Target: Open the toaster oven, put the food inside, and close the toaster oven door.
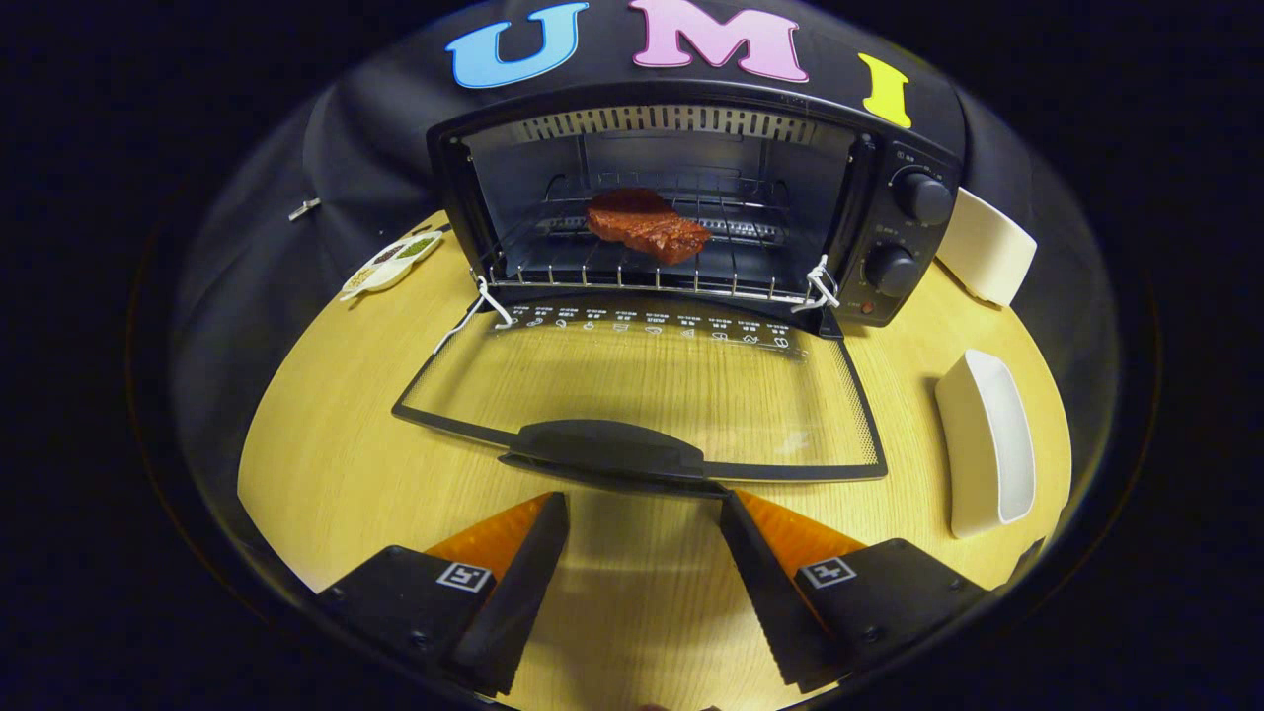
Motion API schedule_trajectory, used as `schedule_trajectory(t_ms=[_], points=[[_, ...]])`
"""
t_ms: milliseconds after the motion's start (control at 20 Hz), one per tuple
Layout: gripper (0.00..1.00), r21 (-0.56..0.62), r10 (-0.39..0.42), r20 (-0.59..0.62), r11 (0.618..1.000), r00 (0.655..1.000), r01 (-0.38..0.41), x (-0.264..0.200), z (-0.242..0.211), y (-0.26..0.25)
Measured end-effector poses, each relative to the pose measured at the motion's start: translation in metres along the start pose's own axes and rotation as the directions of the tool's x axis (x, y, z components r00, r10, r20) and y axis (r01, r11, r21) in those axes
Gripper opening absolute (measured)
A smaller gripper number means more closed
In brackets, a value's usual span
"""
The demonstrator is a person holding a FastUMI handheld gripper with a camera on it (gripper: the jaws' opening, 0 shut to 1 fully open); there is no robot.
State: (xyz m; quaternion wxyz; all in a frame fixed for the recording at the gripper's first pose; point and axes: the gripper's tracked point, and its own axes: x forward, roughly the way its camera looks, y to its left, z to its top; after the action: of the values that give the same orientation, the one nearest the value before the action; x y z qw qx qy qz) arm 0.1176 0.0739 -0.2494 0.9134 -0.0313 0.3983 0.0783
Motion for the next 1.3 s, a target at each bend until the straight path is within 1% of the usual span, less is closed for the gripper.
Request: schedule_trajectory(t_ms=[100, 150, 200, 350, 450, 550, 750, 950, 1050, 1100, 1300], points=[[0.97, 0.01, 0.002, -0.004, 1.0, 1.0, -0.002, 0.002, 0.005, -0.001], [0.98, -0.006, 0.002, -0.012, 1.0, 1.0, -0.002, 0.002, 0.004, -0.001], [0.99, -0.04, 0.002, 0.008, 0.999, 1.0, -0.002, 0.001, 0.008, -0.001], [0.99, -0.052, 0.014, 0.052, 0.999, 0.999, -0.011, -0.011, 0.017, 0.004], [0.99, -0.099, 0.032, 0.094, 0.995, 0.995, -0.023, -0.023, 0.027, 0.008], [0.99, -0.115, 0.04, 0.13, 0.993, 0.991, -0.025, -0.036, 0.041, 0.01], [0.99, -0.131, 0.051, 0.219, 0.991, 0.974, -0.022, -0.054, 0.101, 0.005], [1.0, -0.087, 0.043, 0.301, 0.996, 0.953, -0.017, -0.063, 0.155, 0.0], [1.0, -0.105, 0.034, 0.338, 0.994, 0.941, 0.002, -0.067, 0.176, -0.003], [1.0, -0.11, 0.041, 0.355, 0.994, 0.934, -0.002, -0.07, 0.189, -0.002], [1.0, -0.109, 0.045, 0.462, 0.994, 0.886, 0.007, -0.101, 0.235, -0.003]])
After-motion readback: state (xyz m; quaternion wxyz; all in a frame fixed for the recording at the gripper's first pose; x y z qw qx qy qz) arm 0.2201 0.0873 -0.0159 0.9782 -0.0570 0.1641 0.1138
